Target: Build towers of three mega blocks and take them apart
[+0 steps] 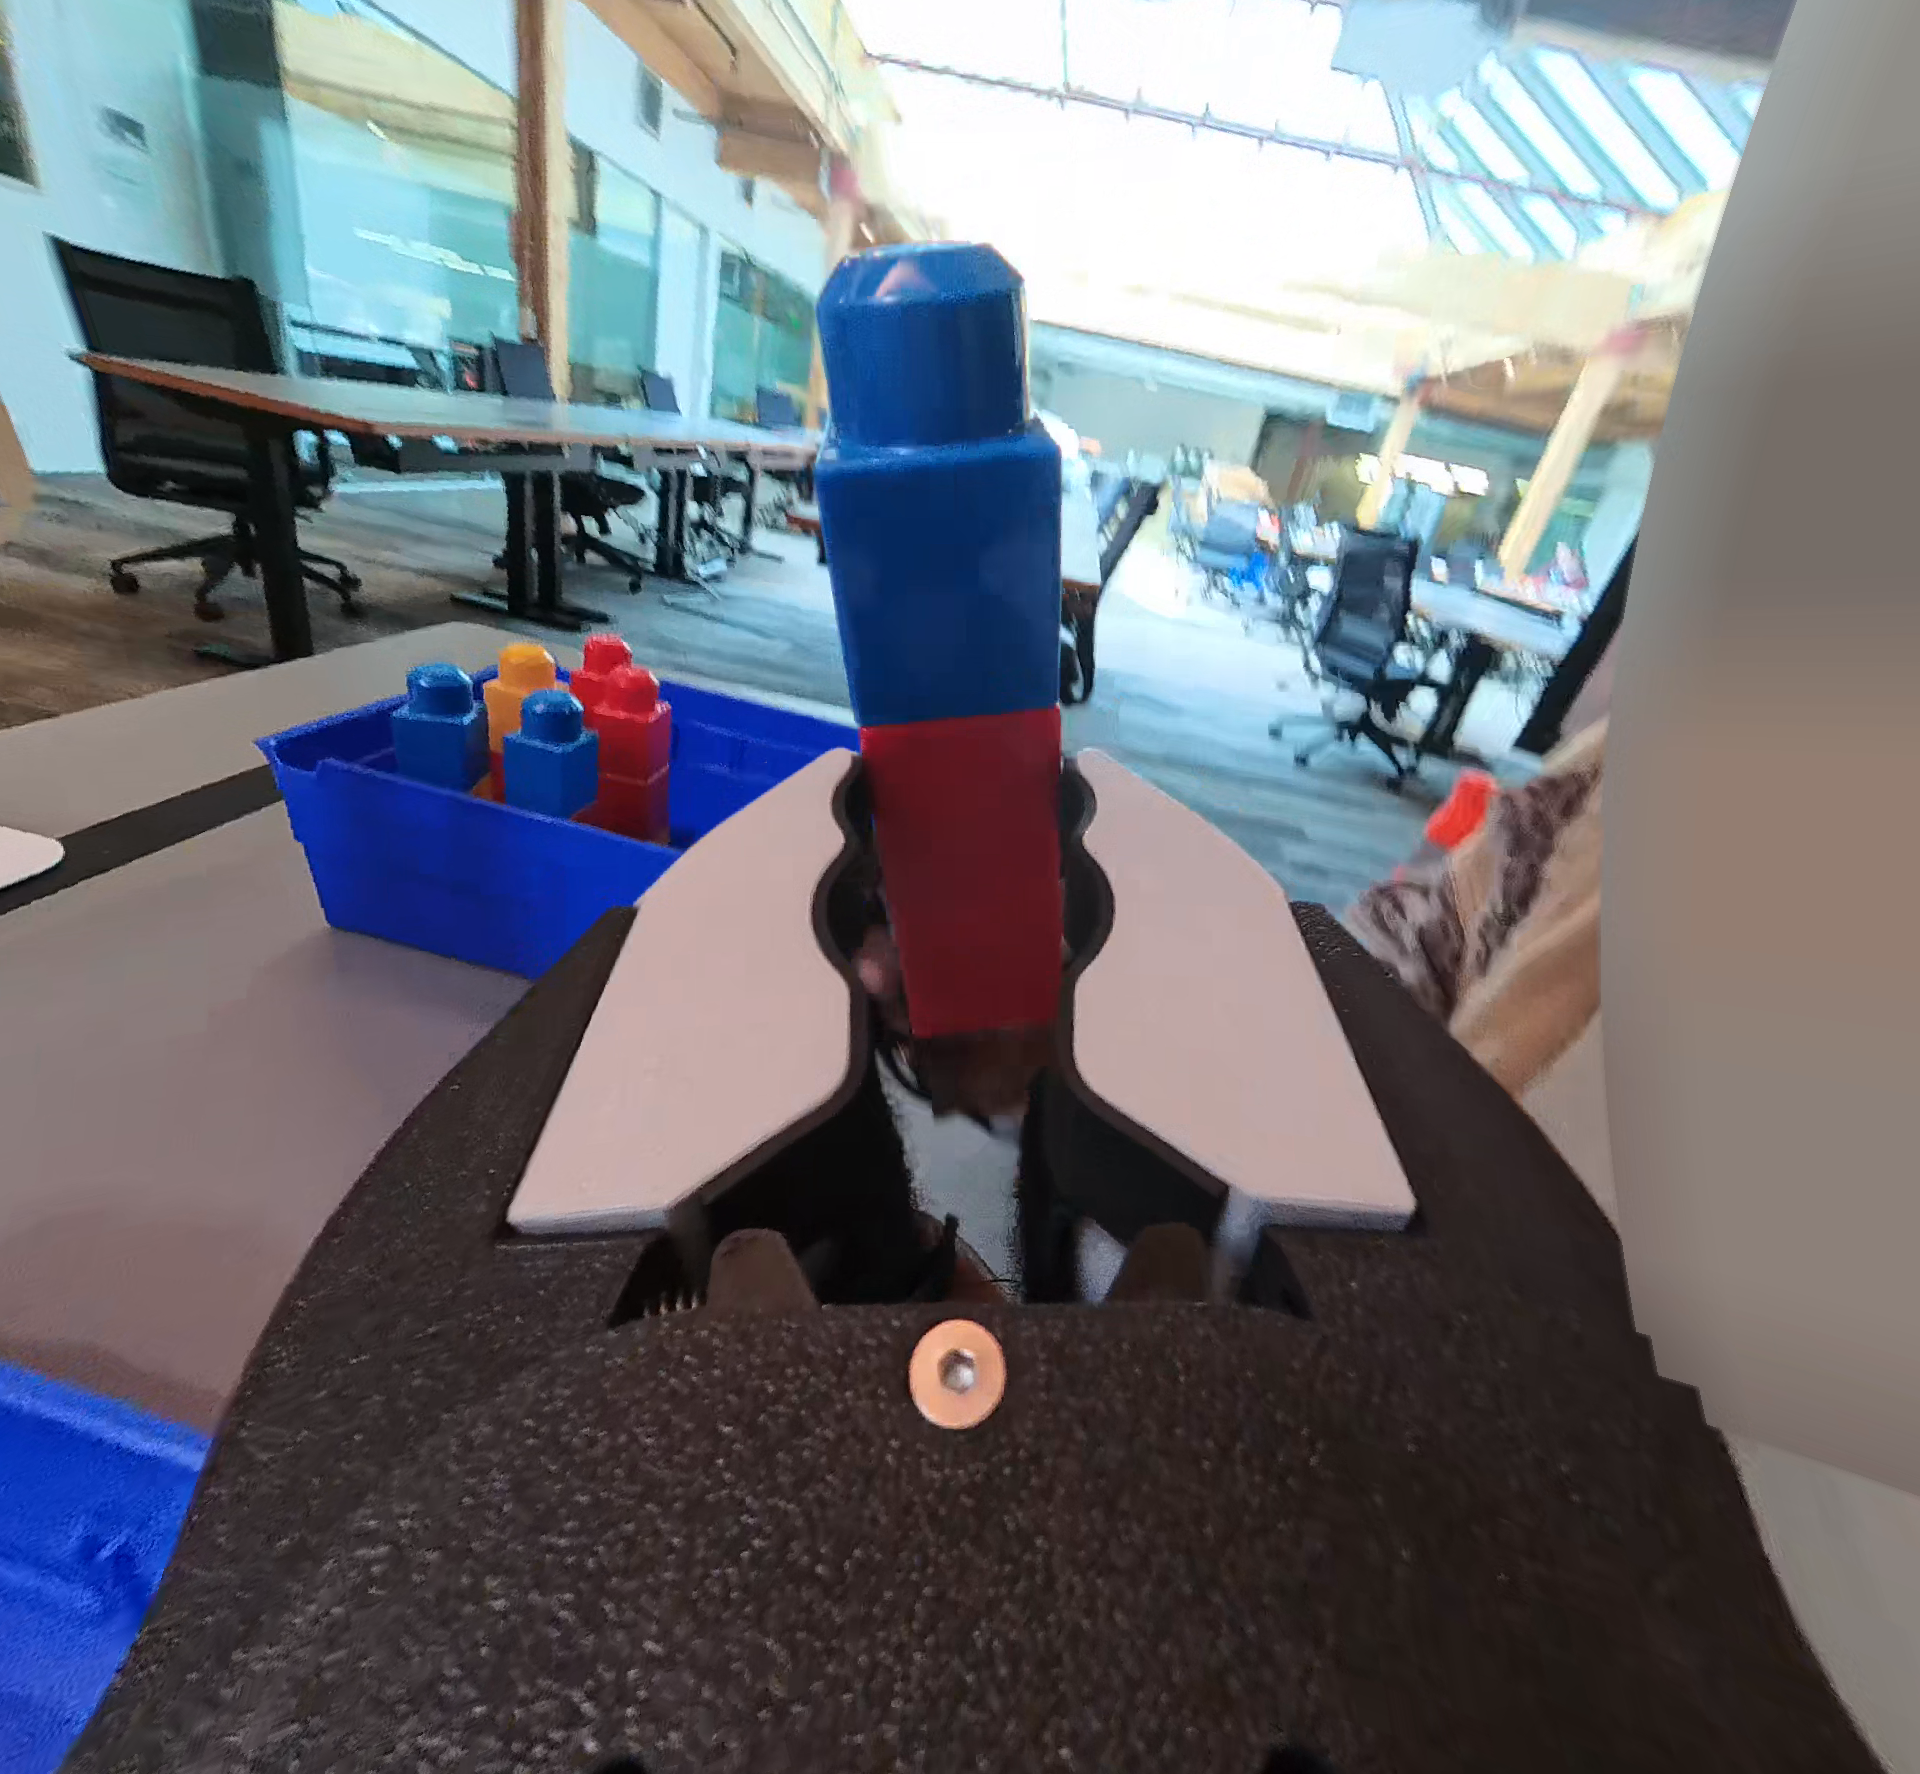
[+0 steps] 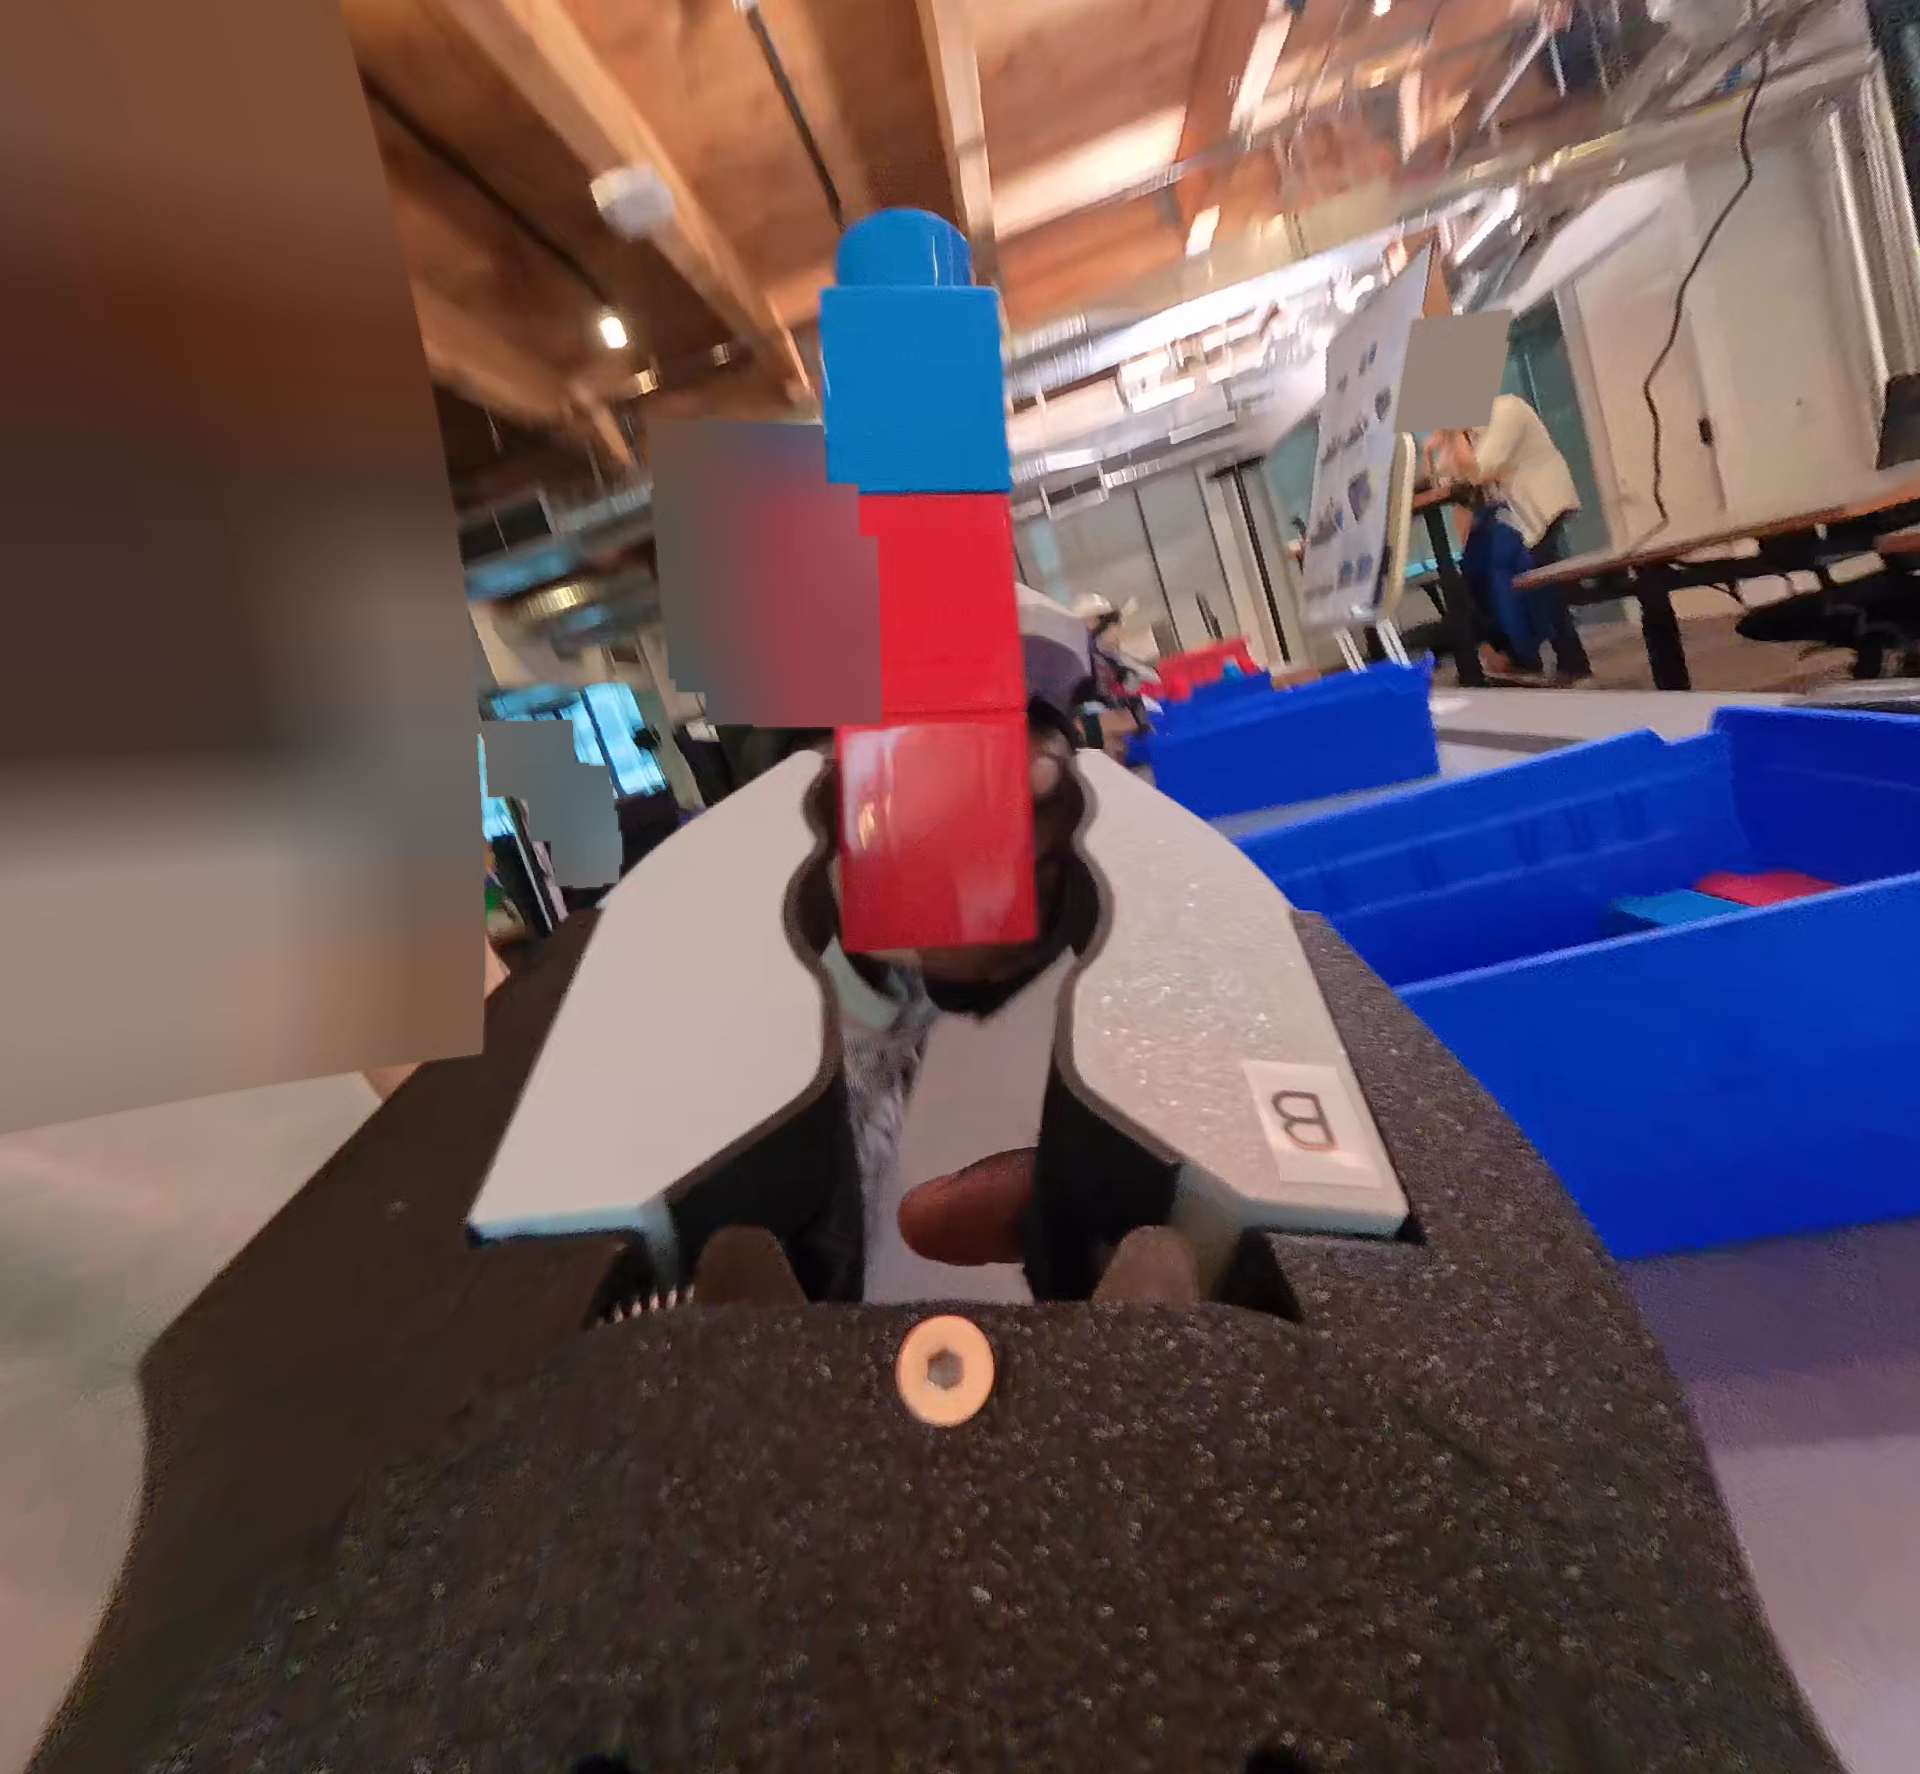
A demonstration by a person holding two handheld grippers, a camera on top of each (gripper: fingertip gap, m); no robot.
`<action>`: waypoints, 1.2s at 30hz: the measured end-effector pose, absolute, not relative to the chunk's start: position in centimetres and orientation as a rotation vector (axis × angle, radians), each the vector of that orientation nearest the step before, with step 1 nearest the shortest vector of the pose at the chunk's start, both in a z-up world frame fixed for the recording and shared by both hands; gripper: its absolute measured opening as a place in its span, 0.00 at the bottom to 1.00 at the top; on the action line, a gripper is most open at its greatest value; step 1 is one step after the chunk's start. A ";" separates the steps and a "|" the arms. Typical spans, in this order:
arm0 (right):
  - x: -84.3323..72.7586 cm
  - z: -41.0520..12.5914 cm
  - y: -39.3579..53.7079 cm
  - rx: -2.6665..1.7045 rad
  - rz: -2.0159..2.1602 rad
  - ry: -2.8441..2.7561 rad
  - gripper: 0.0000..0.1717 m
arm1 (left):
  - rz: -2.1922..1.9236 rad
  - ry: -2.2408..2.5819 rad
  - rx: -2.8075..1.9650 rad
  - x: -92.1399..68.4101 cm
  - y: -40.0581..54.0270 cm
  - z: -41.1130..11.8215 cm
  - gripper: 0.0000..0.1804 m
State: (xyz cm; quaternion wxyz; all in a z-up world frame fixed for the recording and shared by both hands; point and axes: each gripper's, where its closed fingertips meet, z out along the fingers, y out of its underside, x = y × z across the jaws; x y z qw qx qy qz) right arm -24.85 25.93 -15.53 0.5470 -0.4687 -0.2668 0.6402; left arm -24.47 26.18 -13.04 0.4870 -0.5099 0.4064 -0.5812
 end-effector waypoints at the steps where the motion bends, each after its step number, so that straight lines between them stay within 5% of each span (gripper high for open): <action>1: -24.9 -15.9 26.0 -1.137 1.469 -0.679 0.29 | -1.407 1.056 -1.252 -24.8 25.7 -13.4 0.19; 5: -24.2 -15.7 25.8 -1.179 1.311 -0.796 0.34 | -1.362 1.325 -1.351 -26.1 23.9 -16.4 0.19; 22: -24.2 -15.9 24.1 -1.305 1.103 -1.017 0.19 | -1.197 1.583 -1.502 -25.4 23.1 -21.4 0.19; 27: -16.2 -11.9 27.2 -1.346 0.727 -0.776 0.18 | -0.793 1.099 -1.318 -27.4 29.7 -15.3 0.60; 32: -1.5 -12.0 31.6 -1.478 0.088 -0.324 0.18 | -0.474 0.625 -1.233 -35.1 34.5 -9.8 0.75; 36: 4.4 -15.6 34.1 -1.575 -0.074 -0.094 0.18 | -0.352 0.483 -1.309 -38.7 36.2 -9.7 0.77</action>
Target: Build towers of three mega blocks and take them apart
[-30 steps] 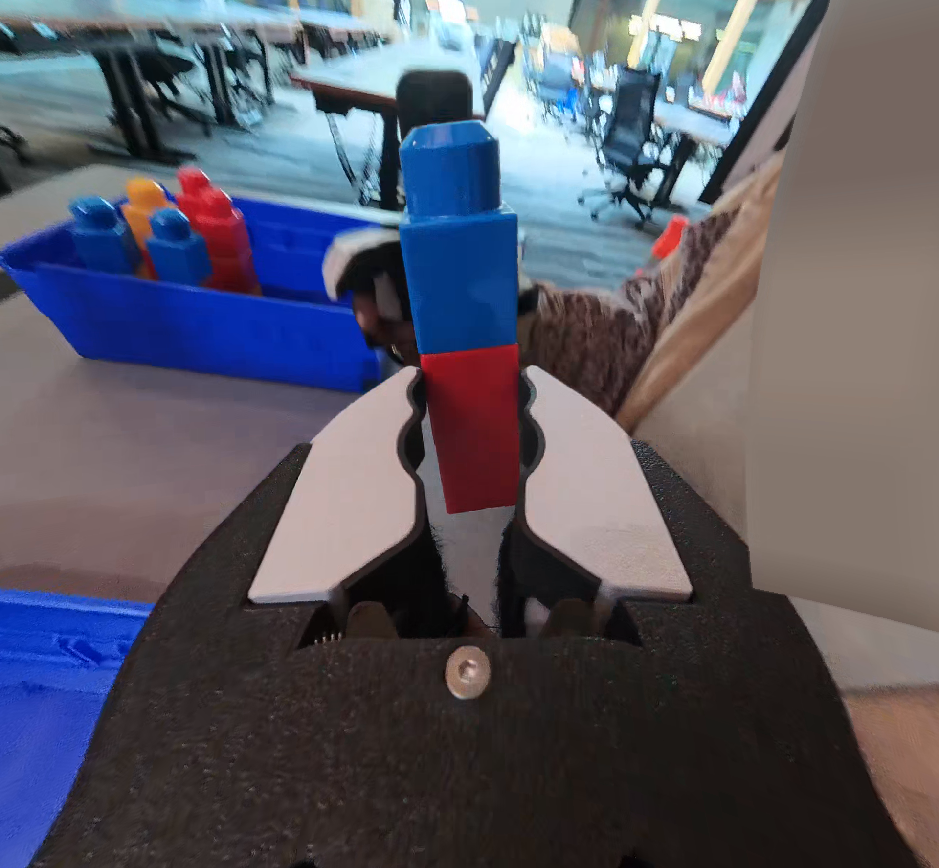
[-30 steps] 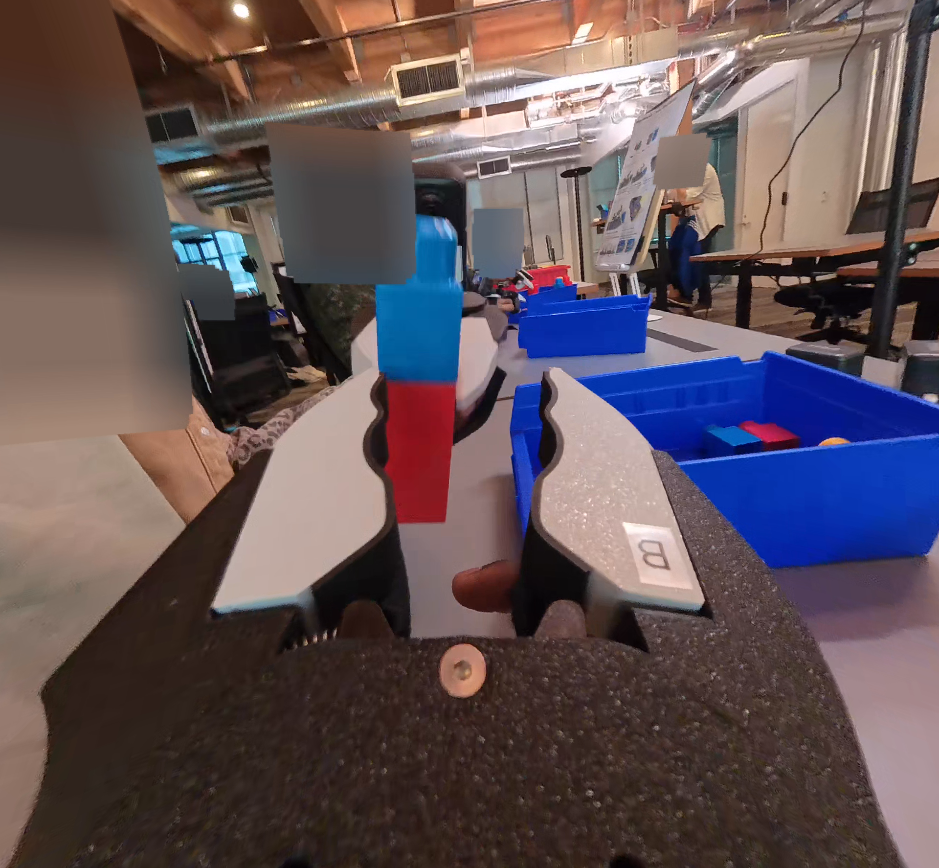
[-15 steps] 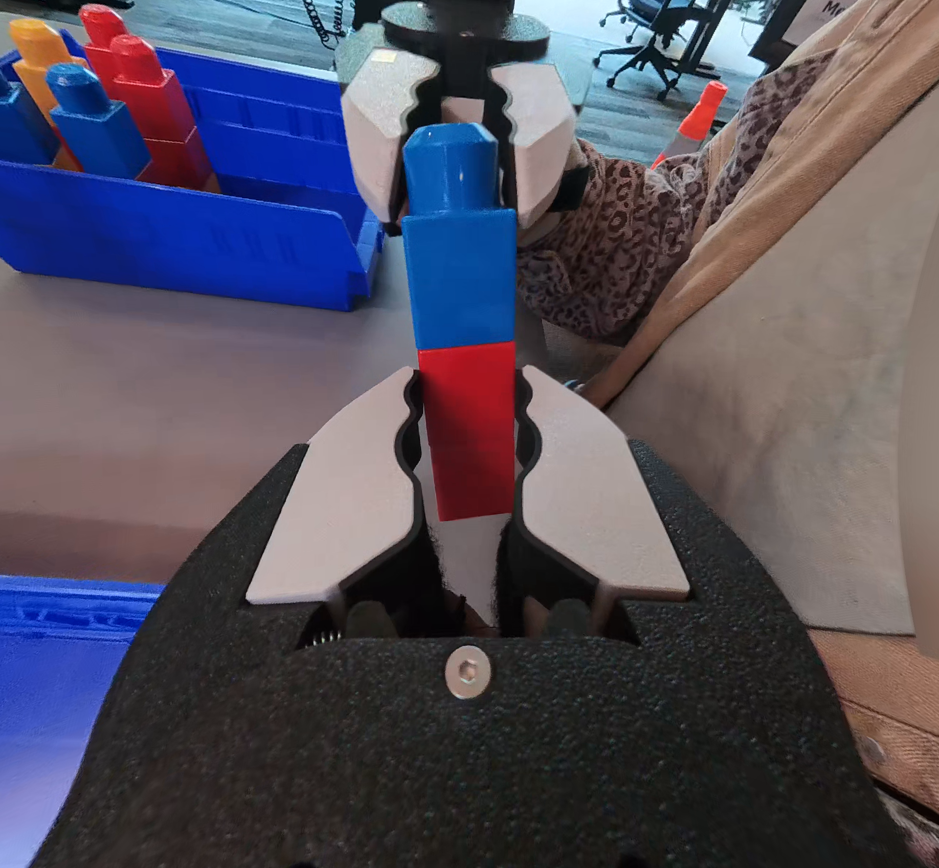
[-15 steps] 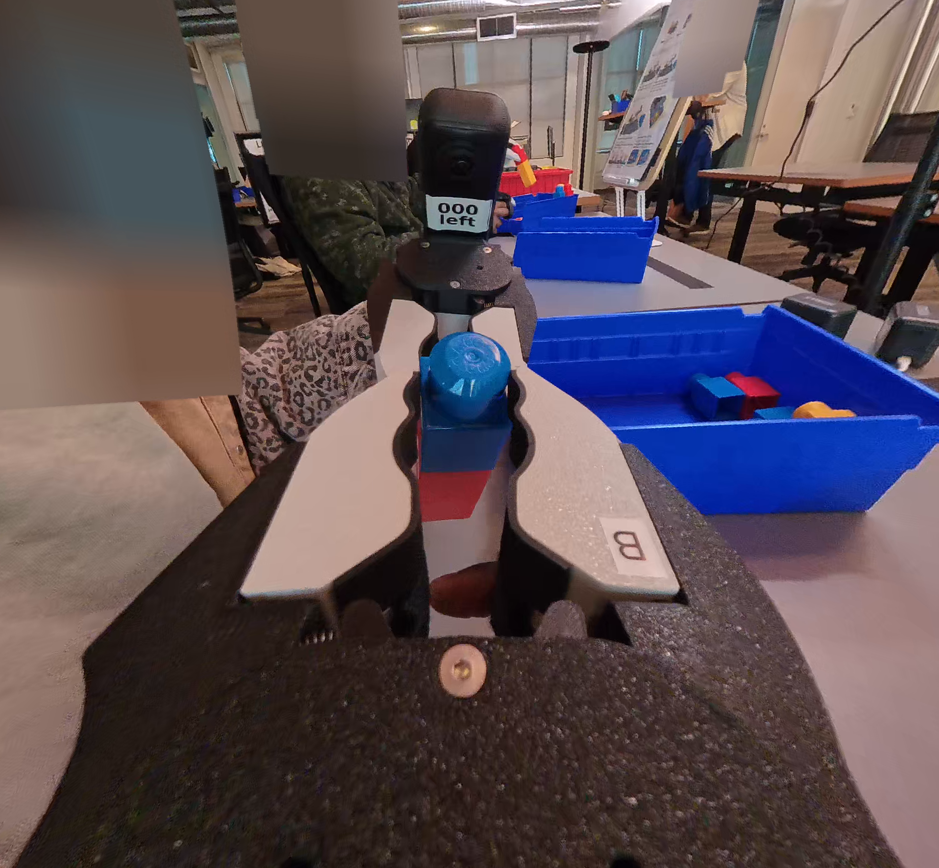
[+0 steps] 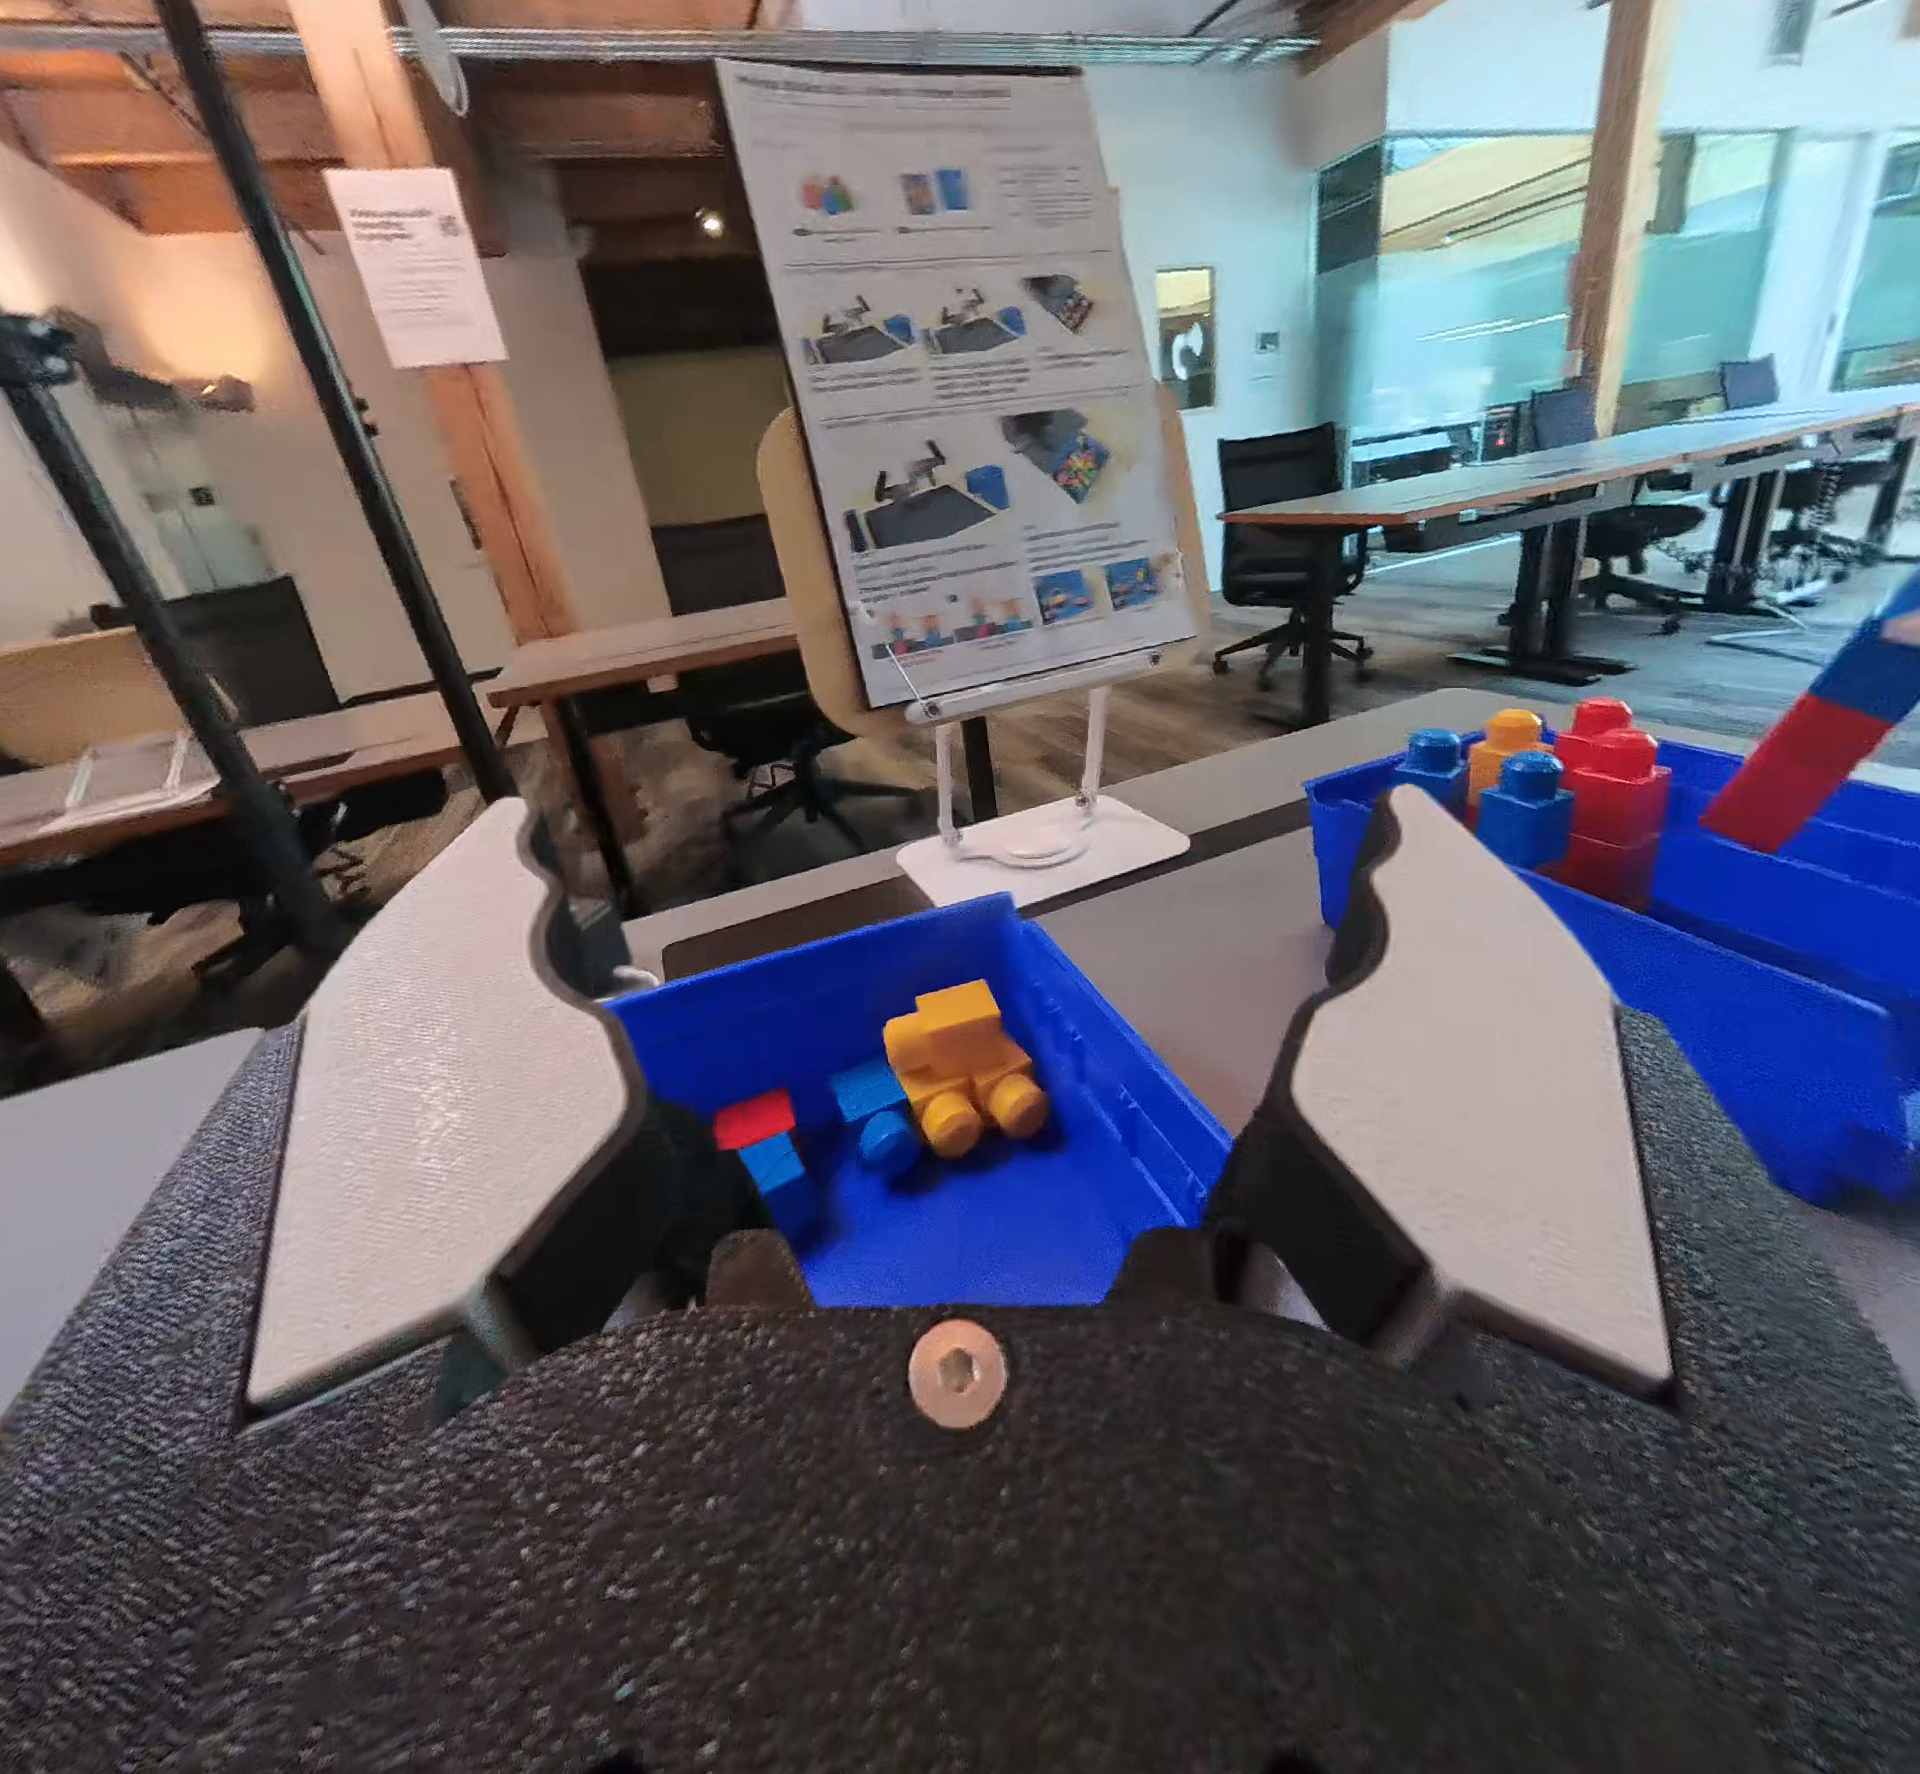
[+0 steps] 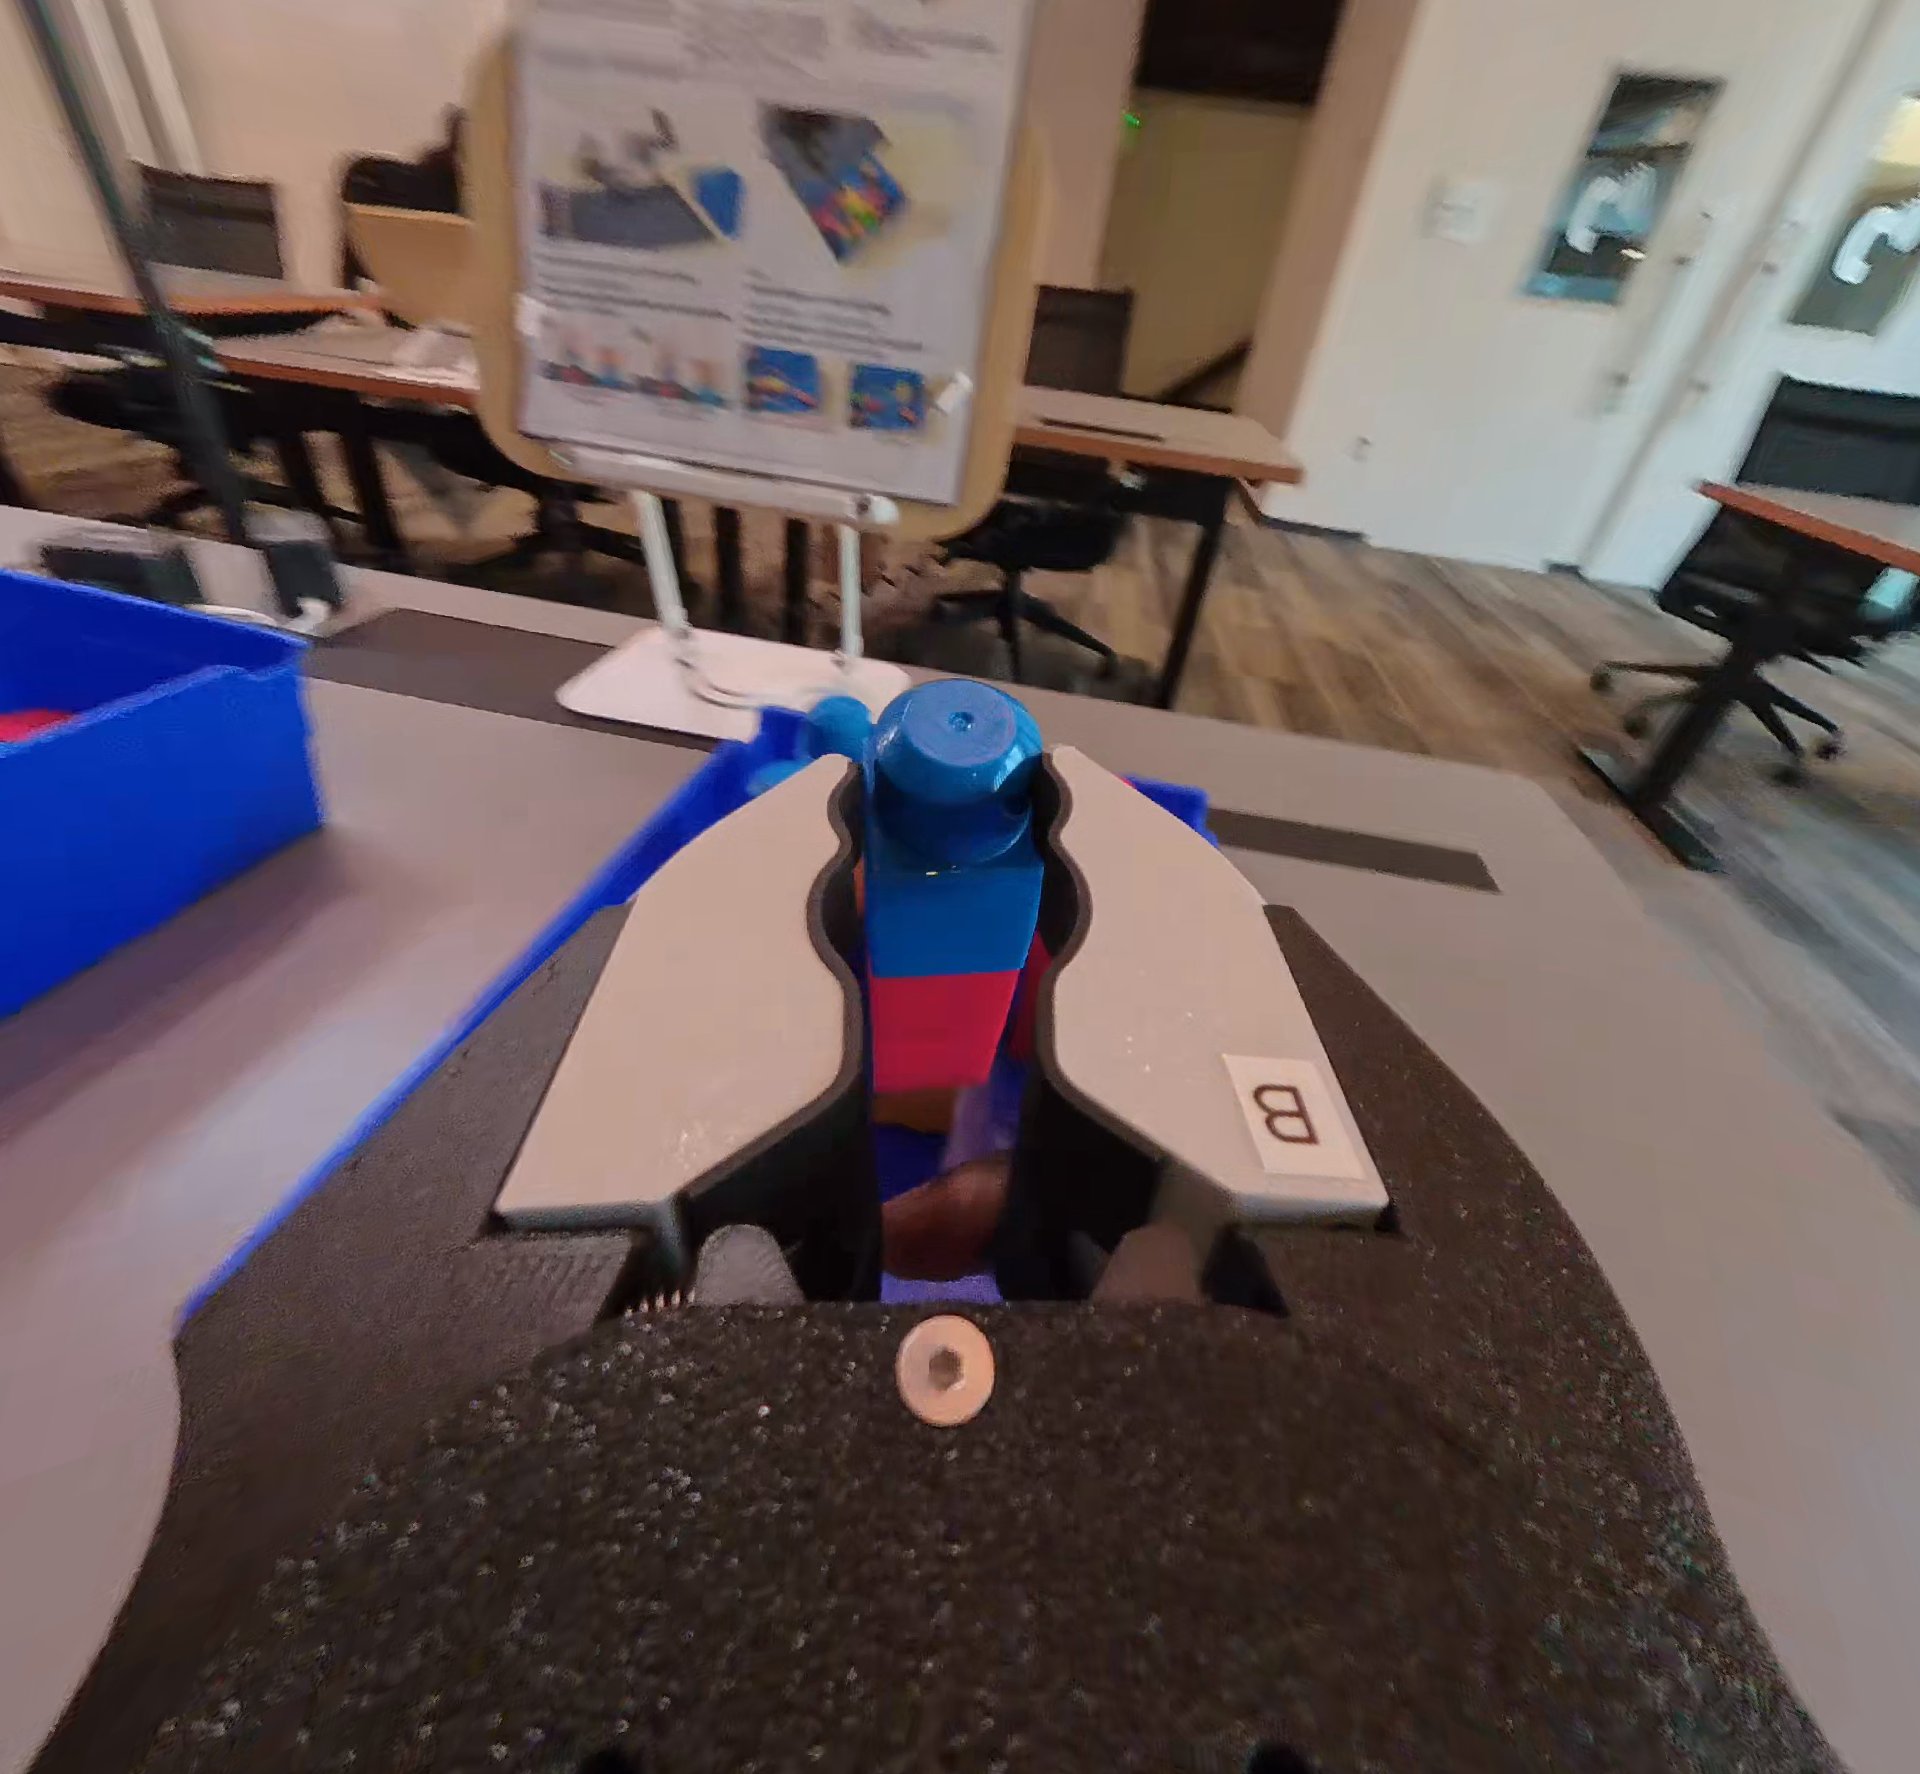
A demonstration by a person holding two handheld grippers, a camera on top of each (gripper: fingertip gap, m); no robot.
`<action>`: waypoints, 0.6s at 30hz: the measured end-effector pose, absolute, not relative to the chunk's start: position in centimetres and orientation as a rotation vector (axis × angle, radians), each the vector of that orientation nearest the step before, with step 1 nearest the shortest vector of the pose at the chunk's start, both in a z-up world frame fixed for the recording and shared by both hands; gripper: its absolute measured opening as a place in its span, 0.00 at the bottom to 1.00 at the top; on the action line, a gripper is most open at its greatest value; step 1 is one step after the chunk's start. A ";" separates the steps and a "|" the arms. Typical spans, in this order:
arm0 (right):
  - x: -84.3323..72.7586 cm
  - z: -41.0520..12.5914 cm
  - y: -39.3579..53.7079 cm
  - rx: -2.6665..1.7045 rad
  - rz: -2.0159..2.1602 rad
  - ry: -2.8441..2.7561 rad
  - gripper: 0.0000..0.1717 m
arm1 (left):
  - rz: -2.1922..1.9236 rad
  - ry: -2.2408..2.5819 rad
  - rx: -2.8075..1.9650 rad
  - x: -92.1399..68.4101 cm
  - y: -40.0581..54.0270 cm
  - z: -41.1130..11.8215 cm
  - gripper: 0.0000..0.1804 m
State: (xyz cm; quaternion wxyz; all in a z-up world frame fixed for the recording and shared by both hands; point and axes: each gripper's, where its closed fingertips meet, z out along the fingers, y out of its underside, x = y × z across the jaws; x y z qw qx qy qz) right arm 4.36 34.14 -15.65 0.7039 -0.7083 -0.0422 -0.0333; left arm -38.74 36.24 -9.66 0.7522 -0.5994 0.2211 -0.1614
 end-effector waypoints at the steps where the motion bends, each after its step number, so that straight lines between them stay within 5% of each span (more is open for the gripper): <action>1: 5.1 -16.6 34.8 -1.606 -0.117 -0.069 0.18 | -0.358 0.465 -1.312 -39.1 36.3 -9.5 0.77; 18: 9.6 -24.8 40.9 -1.897 -0.255 0.129 0.18 | -0.384 0.561 -1.428 -39.4 36.3 -11.5 0.72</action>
